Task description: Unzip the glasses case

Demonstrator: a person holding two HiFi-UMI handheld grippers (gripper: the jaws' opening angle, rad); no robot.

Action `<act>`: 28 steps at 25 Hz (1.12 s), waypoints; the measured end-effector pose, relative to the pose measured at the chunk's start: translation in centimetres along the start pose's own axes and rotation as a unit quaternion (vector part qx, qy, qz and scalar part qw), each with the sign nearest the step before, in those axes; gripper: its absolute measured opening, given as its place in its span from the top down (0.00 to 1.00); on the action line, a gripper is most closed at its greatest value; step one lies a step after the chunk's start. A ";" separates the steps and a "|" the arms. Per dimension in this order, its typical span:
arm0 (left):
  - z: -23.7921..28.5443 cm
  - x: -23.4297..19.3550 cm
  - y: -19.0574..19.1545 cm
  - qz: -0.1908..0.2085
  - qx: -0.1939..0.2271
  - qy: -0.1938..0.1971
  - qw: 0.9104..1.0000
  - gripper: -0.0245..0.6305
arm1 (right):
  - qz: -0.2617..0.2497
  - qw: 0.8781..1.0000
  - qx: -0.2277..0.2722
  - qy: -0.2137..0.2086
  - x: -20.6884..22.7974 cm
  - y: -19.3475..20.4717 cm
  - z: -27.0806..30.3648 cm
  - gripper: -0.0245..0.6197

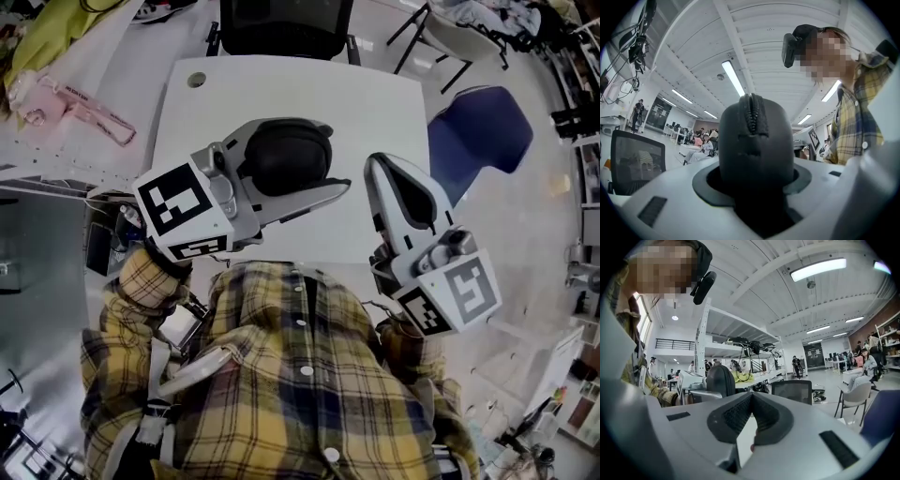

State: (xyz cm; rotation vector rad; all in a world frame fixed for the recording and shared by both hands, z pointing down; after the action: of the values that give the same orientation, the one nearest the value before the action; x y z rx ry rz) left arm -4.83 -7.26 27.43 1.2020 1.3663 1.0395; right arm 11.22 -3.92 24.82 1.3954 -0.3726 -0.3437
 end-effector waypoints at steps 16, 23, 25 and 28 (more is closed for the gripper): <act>0.1 -0.3 0.2 0.000 -0.006 0.006 1.000 0.59 | -0.005 1.000 -0.005 -0.002 -0.2 0.6 0.6 0.96; 0.1 -0.3 0.1 0.002 -0.005 0.007 1.000 0.59 | -0.007 1.000 -0.007 -0.005 -0.4 0.9 0.8 0.96; 0.1 -0.2 0.1 0.002 -0.006 0.007 1.000 0.59 | -0.007 1.000 -0.007 -0.006 -0.5 1.0 0.8 0.96; 0.0 -0.3 0.2 0.003 -0.007 0.008 1.000 0.59 | -0.008 1.000 -0.006 -0.006 -0.6 1.0 0.9 0.96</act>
State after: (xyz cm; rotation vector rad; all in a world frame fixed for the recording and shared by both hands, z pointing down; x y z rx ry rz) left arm -4.78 -7.51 27.69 1.1904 1.3671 1.0626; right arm 10.30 -4.36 25.93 1.3857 -0.3686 -0.3670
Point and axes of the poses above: the fingertips, and each gripper's own axes: z forward along the fingers, x to its right, y out of its underside, the point moved 8 cm from there along -z, backward along the fingers, and after that the axes turned 13 degrees about y, right-handed, at the moved point
